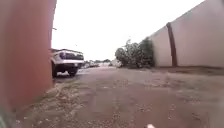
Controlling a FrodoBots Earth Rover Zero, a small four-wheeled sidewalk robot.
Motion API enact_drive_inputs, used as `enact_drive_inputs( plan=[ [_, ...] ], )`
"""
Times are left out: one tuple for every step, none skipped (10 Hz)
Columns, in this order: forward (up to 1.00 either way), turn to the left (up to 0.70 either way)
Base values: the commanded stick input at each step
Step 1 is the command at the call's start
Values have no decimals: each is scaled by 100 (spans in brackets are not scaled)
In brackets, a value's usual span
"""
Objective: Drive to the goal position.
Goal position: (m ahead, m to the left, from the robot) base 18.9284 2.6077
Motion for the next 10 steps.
enact_drive_inputs(
  plan=[
    [85, 0],
    [85, 0],
    [85, 0],
    [85, 0],
    [85, 0],
    [85, 0],
    [85, 0],
    [85, 0],
    [85, 0],
    [85, 0]
  ],
)
